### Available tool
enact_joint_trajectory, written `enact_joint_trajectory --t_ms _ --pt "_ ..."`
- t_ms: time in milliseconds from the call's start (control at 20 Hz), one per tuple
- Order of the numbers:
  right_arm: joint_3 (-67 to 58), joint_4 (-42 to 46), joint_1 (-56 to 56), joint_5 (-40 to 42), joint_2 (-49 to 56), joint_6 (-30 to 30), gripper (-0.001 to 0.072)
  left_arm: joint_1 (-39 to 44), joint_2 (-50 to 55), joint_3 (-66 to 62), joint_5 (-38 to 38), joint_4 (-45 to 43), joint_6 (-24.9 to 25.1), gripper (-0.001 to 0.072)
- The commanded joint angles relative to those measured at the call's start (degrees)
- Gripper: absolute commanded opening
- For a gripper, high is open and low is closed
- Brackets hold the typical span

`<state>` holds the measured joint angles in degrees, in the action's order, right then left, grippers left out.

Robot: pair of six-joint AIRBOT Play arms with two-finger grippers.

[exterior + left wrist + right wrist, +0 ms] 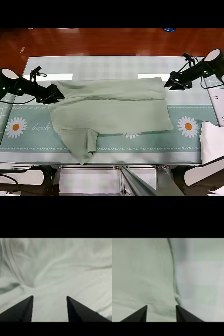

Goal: Fold the shirts.

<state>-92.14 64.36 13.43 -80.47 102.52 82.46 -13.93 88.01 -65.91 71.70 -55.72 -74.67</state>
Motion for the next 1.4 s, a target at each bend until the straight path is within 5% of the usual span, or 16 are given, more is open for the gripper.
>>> enact_joint_trajectory --t_ms 0,250,500,800,1350 --pt "0.09 1.95 3.78 -3.13 -5.18 1.46 0.0418 -2.82 -5.46 1.81 5.33 -0.22 -1.07 0.0511" --pt "17.86 -0.81 7.04 6.19 -20.72 0.66 0.0412 -12.83 -24.46 21.44 4.02 -9.35 -4.37 0.0511" --pt "38.71 -17.92 6.99 12.85 -33.4 -10.43 0.0412 -20.04 -37.59 37.24 3.69 -8.61 -4.96 0.0511" --pt "40.89 -18.34 6.99 11.06 -35.19 -11.93 0.0412 -18.58 -37.9 44.94 -0.24 1.49 -6.14 0.051" --pt "40.89 -18.4 6.99 12.17 -35.19 -11.78 0.0412 -7.21 -31.32 47.08 -8.79 4.42 -6.38 0.0509"
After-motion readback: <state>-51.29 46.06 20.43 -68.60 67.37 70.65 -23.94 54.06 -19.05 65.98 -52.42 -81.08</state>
